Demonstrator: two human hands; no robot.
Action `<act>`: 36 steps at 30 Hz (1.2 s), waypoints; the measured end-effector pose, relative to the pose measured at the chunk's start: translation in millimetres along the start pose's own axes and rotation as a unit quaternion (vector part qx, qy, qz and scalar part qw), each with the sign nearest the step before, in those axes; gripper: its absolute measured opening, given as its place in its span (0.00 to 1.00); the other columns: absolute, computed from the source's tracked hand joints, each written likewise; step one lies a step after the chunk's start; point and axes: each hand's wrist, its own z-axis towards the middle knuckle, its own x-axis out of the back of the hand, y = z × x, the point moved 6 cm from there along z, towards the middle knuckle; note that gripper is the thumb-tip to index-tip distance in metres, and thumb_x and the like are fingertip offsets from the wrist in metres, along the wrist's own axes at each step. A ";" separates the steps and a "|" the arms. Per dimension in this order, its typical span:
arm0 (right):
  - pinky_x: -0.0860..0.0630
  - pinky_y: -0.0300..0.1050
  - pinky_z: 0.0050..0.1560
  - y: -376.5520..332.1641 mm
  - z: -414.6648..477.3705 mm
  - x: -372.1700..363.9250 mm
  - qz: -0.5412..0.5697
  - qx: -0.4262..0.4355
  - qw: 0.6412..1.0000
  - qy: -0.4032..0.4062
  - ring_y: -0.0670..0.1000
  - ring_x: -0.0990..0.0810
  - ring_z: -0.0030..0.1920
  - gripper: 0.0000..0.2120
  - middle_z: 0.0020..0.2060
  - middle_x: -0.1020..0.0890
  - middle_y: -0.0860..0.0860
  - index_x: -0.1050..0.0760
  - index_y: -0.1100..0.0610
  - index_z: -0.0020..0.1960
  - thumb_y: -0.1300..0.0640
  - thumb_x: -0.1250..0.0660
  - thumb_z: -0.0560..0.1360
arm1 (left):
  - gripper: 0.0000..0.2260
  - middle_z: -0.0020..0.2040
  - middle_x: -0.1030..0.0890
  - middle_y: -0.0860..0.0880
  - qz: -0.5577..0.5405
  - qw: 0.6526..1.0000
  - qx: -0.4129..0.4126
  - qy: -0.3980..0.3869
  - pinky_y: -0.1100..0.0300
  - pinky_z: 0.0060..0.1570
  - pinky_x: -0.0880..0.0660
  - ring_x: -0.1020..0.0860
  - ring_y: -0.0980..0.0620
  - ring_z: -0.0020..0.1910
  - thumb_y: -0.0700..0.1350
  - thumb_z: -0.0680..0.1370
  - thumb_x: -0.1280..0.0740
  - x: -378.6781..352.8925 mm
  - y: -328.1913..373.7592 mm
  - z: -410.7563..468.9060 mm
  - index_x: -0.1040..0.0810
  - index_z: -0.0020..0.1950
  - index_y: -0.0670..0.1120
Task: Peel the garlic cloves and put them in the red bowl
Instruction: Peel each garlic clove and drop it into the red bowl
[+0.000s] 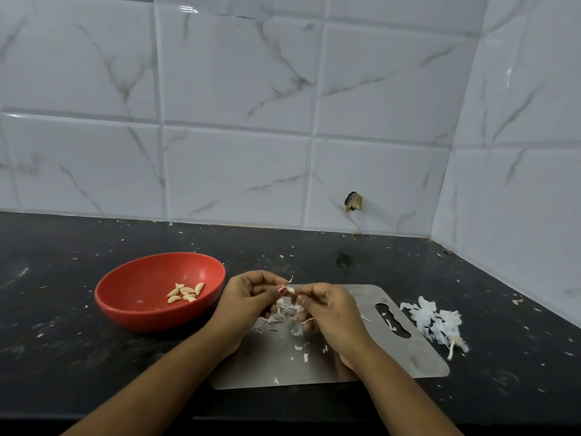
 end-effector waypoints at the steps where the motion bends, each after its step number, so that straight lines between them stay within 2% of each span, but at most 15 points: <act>1: 0.23 0.39 0.33 0.2 0.0 -0.6 -0.021 0.005 1.000 0.001 0.44 0.20 0.32 0.10 0.38 0.16 0.49 0.19 0.54 0.48 0.66 0.35 0.78 | 0.04 0.31 0.19 0.47 0.013 1.000 -0.003 0.000 0.67 0.26 0.29 0.26 0.57 0.25 0.32 0.76 0.34 -0.4 0.3 -0.5 0.20 0.47 0.37; 7: 0.19 0.44 0.36 -0.8 0.2 0.6 -0.050 0.017 0.998 0.019 0.48 0.18 0.36 0.08 0.45 0.17 0.51 0.21 0.56 0.52 0.58 0.38 0.81 | 0.07 0.37 0.16 0.41 0.083 0.996 -0.021 0.010 0.63 0.29 0.26 0.24 0.53 0.28 0.34 0.75 0.31 1.2 0.3 -0.9 0.19 0.50 0.42; 11: 0.21 0.41 0.34 -2.4 -1.0 -1.6 -0.046 0.026 0.999 -0.001 0.47 0.19 0.34 0.04 0.39 0.17 0.52 0.20 0.56 0.51 0.61 0.32 0.77 | 0.10 0.36 0.16 0.45 0.098 0.995 -0.026 0.026 0.61 0.31 0.25 0.23 0.52 0.30 0.34 0.75 0.31 5.0 -2.0 0.9 0.19 0.53 0.45; 15: 0.23 0.40 0.32 -2.8 -0.5 -3.6 -0.041 0.037 0.998 -0.006 0.47 0.20 0.33 0.04 0.37 0.17 0.52 0.20 0.56 0.49 0.62 0.30 0.75 | 0.05 0.34 0.17 0.44 0.107 0.993 -0.035 0.026 0.62 0.30 0.26 0.24 0.52 0.29 0.35 0.74 0.29 3.5 0.0 0.6 0.18 0.46 0.42; 23: 0.24 0.39 0.32 -2.0 0.7 -0.9 0.019 0.032 0.999 -0.013 0.46 0.20 0.33 0.02 0.36 0.17 0.52 0.20 0.58 0.46 0.63 0.28 0.74 | 0.05 0.34 0.17 0.45 0.079 0.996 -0.045 0.018 0.62 0.30 0.26 0.23 0.52 0.29 0.34 0.72 0.28 2.6 3.4 -2.0 0.18 0.45 0.41; 28: 0.24 0.39 0.33 -1.4 1.8 -0.8 0.059 0.015 0.998 -0.026 0.47 0.21 0.33 0.05 0.36 0.17 0.53 0.20 0.61 0.48 0.63 0.27 0.73 | 0.06 0.37 0.17 0.41 0.020 0.999 -0.033 -0.007 0.65 0.28 0.27 0.24 0.54 0.28 0.33 0.72 0.29 -1.4 4.4 -3.5 0.18 0.47 0.39; 36: 0.25 0.38 0.31 0.8 2.0 -6.4 0.043 0.003 0.997 -0.057 0.45 0.21 0.33 0.05 0.34 0.18 0.50 0.21 0.62 0.49 0.60 0.31 0.76 | 0.06 0.37 0.17 0.42 -0.013 1.000 -0.015 -0.011 0.65 0.28 0.27 0.24 0.54 0.28 0.32 0.72 0.30 -1.4 2.1 -2.5 0.19 0.47 0.39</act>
